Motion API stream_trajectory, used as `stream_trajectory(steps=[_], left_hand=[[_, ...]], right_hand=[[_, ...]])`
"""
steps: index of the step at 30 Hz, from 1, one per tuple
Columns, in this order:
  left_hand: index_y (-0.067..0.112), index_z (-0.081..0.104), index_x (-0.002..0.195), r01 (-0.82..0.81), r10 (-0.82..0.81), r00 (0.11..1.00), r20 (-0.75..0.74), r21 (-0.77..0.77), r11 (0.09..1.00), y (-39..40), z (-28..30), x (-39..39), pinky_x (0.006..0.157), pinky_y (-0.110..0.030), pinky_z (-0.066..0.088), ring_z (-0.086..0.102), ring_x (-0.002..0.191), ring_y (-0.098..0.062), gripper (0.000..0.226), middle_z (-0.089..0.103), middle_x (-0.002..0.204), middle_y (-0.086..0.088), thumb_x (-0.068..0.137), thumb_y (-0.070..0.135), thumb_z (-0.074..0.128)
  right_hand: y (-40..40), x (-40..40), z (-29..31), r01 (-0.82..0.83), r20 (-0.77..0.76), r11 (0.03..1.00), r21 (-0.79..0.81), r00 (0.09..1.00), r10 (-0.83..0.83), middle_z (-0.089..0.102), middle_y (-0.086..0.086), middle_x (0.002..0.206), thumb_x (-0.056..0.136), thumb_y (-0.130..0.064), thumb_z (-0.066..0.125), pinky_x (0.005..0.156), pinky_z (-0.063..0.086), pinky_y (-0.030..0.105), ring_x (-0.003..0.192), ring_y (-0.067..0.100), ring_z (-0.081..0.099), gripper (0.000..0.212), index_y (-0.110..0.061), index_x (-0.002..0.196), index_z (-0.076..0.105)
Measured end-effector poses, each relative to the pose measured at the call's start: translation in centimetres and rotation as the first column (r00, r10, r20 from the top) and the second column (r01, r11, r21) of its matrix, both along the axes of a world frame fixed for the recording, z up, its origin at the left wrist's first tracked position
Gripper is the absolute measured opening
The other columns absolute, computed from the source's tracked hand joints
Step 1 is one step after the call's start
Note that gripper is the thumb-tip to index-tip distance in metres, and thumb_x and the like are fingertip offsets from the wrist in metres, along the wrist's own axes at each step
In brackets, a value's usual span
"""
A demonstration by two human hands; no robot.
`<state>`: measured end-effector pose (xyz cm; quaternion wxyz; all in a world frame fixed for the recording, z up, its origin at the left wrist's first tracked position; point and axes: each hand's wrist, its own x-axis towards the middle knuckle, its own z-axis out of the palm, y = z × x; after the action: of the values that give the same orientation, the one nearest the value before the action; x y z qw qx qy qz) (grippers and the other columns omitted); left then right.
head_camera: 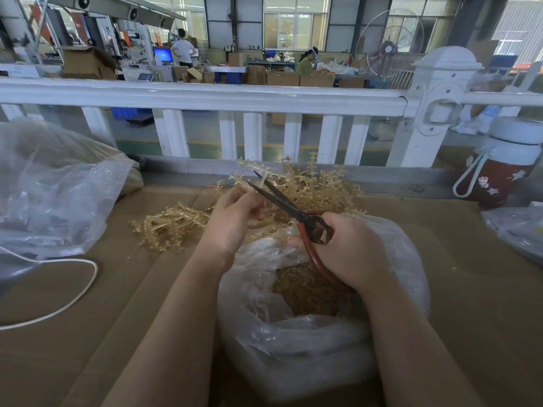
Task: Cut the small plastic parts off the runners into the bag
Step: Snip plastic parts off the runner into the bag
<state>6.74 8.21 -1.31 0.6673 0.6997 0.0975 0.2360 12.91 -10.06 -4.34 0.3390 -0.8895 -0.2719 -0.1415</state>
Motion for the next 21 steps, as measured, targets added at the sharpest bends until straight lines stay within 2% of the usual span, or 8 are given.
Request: stream_trajectory(steps=[2,5,8,10,11,14,18,21], left_hand=[[0.014,0.06,0.08,-0.045,0.046,0.999,-0.018,0.01,0.999,0.0,-0.1,0.2,0.085,-0.034,0.048,0.057,0.065,-0.011,0.02,0.06,0.063,0.005,0.098,0.015,0.051],[0.01,0.061,0.086,-0.187,0.187,0.981,-0.045,0.005,0.982,0.3,-0.3,0.4,0.078,-0.034,0.043,0.054,0.071,-0.017,0.02,0.06,0.07,0.0,0.1,0.02,0.05],[0.004,0.063,0.09,-0.276,0.276,0.958,-0.08,0.019,0.961,0.9,-0.3,0.4,0.073,-0.037,0.041,0.05,0.075,-0.021,0.023,0.06,0.078,-0.006,0.1,0.02,0.05],[0.007,0.067,0.091,-0.232,0.244,0.964,-0.105,0.118,0.966,0.7,-0.1,0.2,0.078,-0.04,0.046,0.056,0.075,-0.021,0.022,0.064,0.077,-0.002,0.098,0.022,0.053],[0.012,0.068,0.088,-0.19,0.214,0.97,-0.12,0.182,0.965,0.5,0.0,0.2,0.087,-0.045,0.048,0.061,0.079,-0.022,0.021,0.067,0.077,0.0,0.096,0.025,0.054],[0.024,0.068,0.076,-0.035,0.101,0.981,-0.168,0.36,0.932,-0.8,0.6,0.0,0.105,-0.054,0.039,0.065,0.092,-0.025,0.021,0.07,0.079,0.003,0.089,0.034,0.055],[0.025,0.067,0.067,0.13,-0.021,0.974,-0.224,0.484,0.866,-2.1,0.9,-0.4,0.107,-0.055,0.033,0.062,0.091,-0.021,0.035,0.067,0.075,0.005,0.08,0.042,0.039],[0.025,0.069,0.069,0.217,-0.096,0.962,-0.255,0.504,0.836,-2.2,0.9,-0.5,0.107,-0.056,0.034,0.063,0.09,-0.021,0.036,0.069,0.08,-0.001,0.081,0.043,0.04]], right_hand=[[0.0,0.0,-0.1,0.001,0.014,1.0,-0.015,1.0,0.0,0.053,-0.031,0.068,0.058,-0.098,0.043,0.057,0.032,0.014,0.068,-0.012,0.048,0.062,-0.047,0.09,0.058],[-0.1,0.0,-0.2,0.027,0.036,1.0,-0.016,0.999,-0.026,0.054,-0.031,0.07,0.061,-0.097,0.044,0.057,0.03,0.01,0.067,-0.013,0.049,0.062,-0.045,0.092,0.059],[-0.2,-0.1,-0.1,0.06,0.08,0.998,0.006,0.995,-0.06,0.054,-0.03,0.066,0.062,-0.099,0.037,0.052,0.029,0.007,0.064,-0.013,0.05,0.057,-0.047,0.08,0.051],[-0.2,-0.1,-0.1,0.047,0.122,0.998,0.041,0.991,-0.052,0.055,-0.029,0.066,0.066,-0.098,0.036,0.053,0.037,0.007,0.067,-0.014,0.053,0.057,-0.045,0.08,0.051],[-0.2,-0.1,-0.1,0.028,0.143,0.998,0.059,0.989,-0.037,0.056,-0.027,0.067,0.068,-0.097,0.039,0.055,0.039,0.007,0.068,-0.012,0.055,0.057,-0.043,0.083,0.053],[-0.2,0.0,-0.2,-0.006,0.165,0.997,0.081,0.986,-0.007,0.061,-0.02,0.069,0.074,-0.088,0.05,0.056,0.04,0.01,0.065,-0.004,0.057,0.055,-0.035,0.085,0.059],[-0.2,0.0,-0.2,0.034,0.148,0.992,0.124,0.988,-0.052,0.06,-0.017,0.065,0.073,-0.087,0.051,0.054,0.035,0.011,0.062,-0.003,0.056,0.058,-0.03,0.08,0.061],[0.0,0.1,-0.2,0.05,0.034,0.956,0.289,0.997,-0.062,0.067,-0.018,0.071,0.071,-0.081,0.061,0.061,0.042,0.015,0.072,-0.003,0.061,0.052,-0.031,0.083,0.067]])
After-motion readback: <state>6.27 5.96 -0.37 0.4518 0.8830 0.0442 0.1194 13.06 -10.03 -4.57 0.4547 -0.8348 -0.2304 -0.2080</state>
